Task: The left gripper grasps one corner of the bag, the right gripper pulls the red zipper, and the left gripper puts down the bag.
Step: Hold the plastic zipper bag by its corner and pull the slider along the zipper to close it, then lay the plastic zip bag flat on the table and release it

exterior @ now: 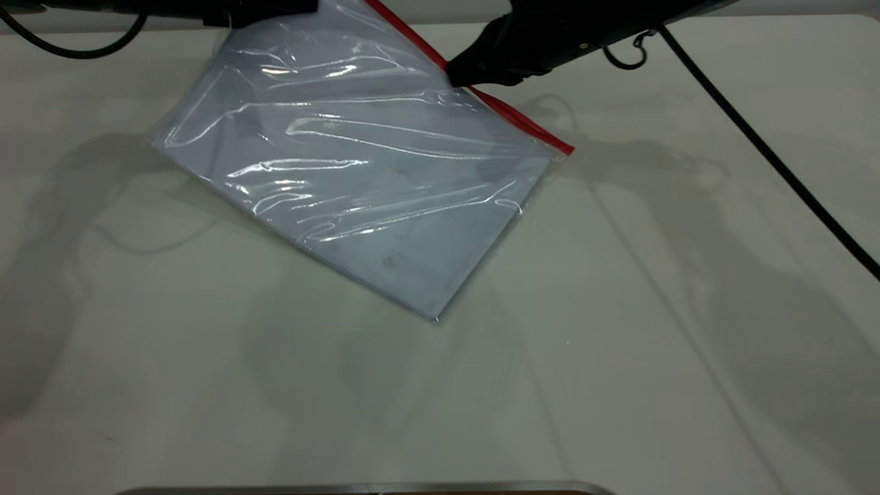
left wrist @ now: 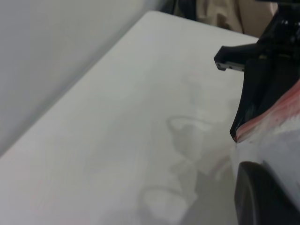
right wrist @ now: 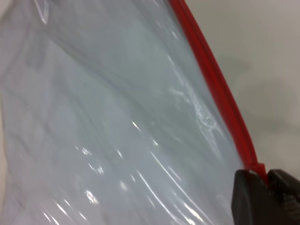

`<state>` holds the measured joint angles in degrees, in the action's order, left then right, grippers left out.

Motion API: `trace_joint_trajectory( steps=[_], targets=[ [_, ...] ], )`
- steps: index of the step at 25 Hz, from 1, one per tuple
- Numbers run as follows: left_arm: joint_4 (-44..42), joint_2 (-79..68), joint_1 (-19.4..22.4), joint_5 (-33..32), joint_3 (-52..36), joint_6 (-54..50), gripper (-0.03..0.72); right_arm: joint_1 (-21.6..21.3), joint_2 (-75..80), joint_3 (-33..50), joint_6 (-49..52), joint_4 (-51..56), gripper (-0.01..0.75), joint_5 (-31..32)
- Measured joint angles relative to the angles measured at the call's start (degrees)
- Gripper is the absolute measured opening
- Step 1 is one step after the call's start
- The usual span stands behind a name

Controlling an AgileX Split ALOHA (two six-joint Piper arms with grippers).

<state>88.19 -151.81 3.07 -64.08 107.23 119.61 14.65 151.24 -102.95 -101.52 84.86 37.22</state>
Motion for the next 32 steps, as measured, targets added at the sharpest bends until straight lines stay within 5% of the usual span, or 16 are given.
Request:
trace_joint_trajectory(
  steps=[12,21,27,32],
  targets=[
    [3.26,0.0,1.24,-0.25,0.0,0.27,0.052,-6.83,1.74,2.22,4.51,-4.98,0.041,-0.88],
    [3.7,0.17,1.46,-0.25,0.0,0.46,0.052,-8.08,1.74,2.27,6.3,-8.17,0.058,-1.04],
    [0.87,0.35,1.4,-0.01,0.0,-4.27,0.052,-8.13,-0.9,2.76,7.51,-7.84,0.256,-0.85],
    [-1.2,0.35,-0.83,6.3,-1.18,-12.8,0.052,-7.87,-9.92,2.83,11.67,-7.84,0.428,1.97]
  ],
)
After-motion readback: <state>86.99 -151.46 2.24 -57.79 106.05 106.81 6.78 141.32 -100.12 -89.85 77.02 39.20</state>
